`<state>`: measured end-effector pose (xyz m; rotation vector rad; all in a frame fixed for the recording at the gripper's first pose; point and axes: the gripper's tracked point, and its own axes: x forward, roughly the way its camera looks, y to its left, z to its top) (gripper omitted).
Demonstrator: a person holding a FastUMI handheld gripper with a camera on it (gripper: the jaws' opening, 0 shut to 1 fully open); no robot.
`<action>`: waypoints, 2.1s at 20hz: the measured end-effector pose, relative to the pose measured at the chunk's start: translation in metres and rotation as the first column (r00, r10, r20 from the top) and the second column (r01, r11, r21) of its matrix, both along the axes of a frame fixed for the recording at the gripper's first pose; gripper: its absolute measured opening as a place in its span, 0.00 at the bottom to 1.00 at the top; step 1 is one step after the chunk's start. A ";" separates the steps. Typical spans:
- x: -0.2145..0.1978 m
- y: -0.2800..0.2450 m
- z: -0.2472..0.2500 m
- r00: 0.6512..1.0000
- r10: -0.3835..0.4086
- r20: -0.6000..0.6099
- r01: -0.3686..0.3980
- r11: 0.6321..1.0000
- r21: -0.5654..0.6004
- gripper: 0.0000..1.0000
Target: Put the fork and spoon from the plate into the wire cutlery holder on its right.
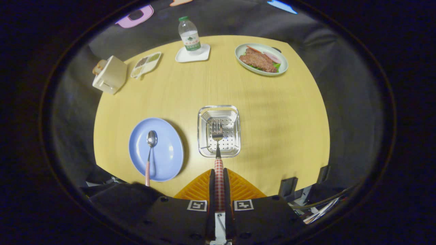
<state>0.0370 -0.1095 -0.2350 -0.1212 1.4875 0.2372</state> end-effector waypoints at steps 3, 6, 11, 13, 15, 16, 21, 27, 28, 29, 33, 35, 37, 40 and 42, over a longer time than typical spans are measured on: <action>0.005 0.003 -0.010 0.996 0.059 -0.070 -0.061 0.998 -0.027 0.15; 0.019 0.005 -0.019 0.993 0.089 -0.082 -0.092 0.995 -0.039 0.15; 0.027 0.017 -0.018 0.995 0.082 -0.061 -0.082 0.997 0.013 0.22; 0.033 0.017 -0.014 0.997 0.076 -0.010 -0.076 0.997 0.023 0.27; 0.041 0.020 -0.008 0.998 0.032 0.057 -0.035 0.998 0.054 0.48; 0.046 0.022 -0.002 0.995 -0.002 0.102 -0.006 0.997 0.075 0.66; 0.069 0.020 0.031 0.937 -0.170 0.305 0.123 0.978 0.167 1.00; 0.063 0.048 0.091 0.787 -0.312 0.532 0.138 0.930 0.342 1.00; 0.056 0.053 0.096 0.764 -0.332 0.554 0.140 0.922 0.360 1.00; 0.050 0.058 0.103 0.741 -0.353 0.572 0.140 0.913 0.383 1.00; 0.023 0.086 0.118 0.646 -0.449 0.618 0.141 0.865 0.481 1.00; 0.005 0.096 0.111 0.620 -0.466 0.632 0.144 0.859 0.492 0.99; -0.010 0.103 0.096 0.608 -0.452 0.653 0.150 0.873 0.464 1.00; -0.033 0.116 0.070 0.590 -0.447 0.673 0.178 0.885 0.431 1.00; -0.047 0.130 0.051 0.591 -0.441 0.675 0.182 0.888 0.422 1.00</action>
